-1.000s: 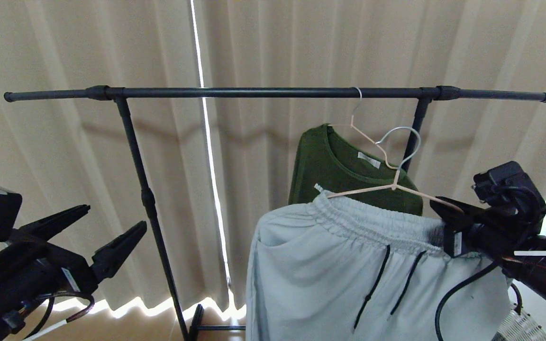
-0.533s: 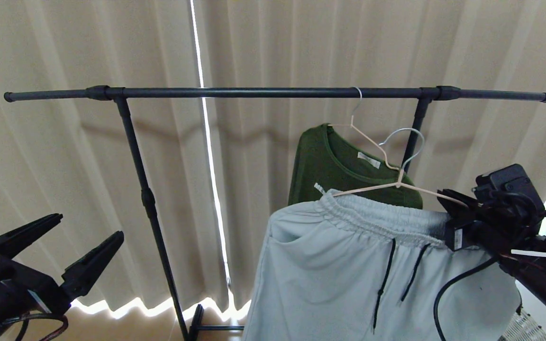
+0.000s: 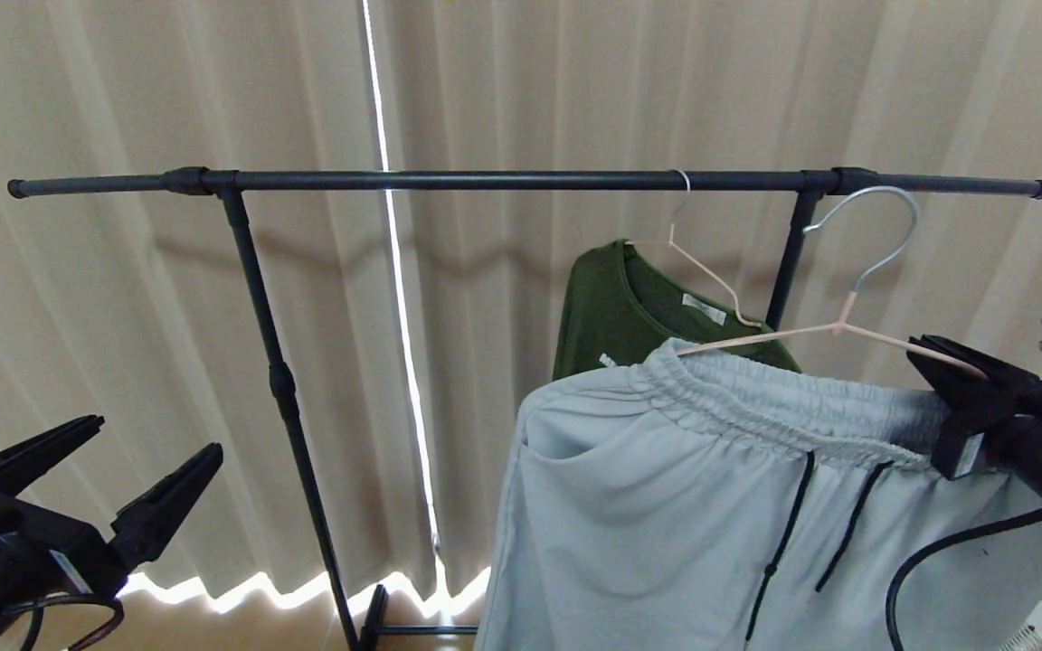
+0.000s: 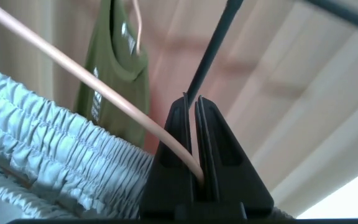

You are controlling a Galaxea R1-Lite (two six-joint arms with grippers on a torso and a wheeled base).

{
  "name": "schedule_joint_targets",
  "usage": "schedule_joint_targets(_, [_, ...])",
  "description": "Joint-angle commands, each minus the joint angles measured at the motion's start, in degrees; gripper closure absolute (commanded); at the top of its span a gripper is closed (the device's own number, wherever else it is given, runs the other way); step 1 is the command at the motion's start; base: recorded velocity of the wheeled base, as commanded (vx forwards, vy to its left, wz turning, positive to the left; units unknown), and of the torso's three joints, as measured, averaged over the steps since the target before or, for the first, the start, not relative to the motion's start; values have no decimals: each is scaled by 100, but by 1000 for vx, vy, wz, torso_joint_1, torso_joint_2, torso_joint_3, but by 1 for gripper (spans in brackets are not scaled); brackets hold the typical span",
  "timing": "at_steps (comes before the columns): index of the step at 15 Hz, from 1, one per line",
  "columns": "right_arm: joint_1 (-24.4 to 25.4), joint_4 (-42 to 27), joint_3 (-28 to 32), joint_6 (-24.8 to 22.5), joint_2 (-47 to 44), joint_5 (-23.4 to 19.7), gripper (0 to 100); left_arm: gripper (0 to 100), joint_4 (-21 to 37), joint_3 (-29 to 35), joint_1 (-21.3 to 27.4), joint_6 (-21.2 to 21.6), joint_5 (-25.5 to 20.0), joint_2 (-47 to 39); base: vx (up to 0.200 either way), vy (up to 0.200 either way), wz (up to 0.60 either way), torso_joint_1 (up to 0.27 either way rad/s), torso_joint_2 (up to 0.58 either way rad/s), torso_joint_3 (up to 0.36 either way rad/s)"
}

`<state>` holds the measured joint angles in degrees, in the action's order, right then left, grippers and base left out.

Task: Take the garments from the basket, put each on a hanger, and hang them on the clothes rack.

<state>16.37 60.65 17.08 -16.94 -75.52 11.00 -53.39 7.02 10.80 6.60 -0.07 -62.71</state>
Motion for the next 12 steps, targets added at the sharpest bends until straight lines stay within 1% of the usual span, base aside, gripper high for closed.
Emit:
schedule_joint_targets(1, [-2, -9, 15, -2, 204, -1, 100, 0, 5, -8, 19, 0, -1, -110, 200, 0, 0, -7, 2, 7])
schedule_joint_targets(5, [-2, -9, 15, -2, 196, -10, 100, 0, 5, -43, 36, 8, -1, -136, 200, 0, 0, 4, 2, 1])
schedule_joint_targets(8, [-2, -9, 6, -2, 196, -19, 100, 0, -13, -210, 45, 132, -1, -119, 0, 0, 0, 0, 0, 0])
schedule_joint_targets(12, [-2, -9, -3, -2, 187, -19, 100, 0, -13, -219, 45, 123, -1, -110, 0, 0, 0, 0, 0, 0])
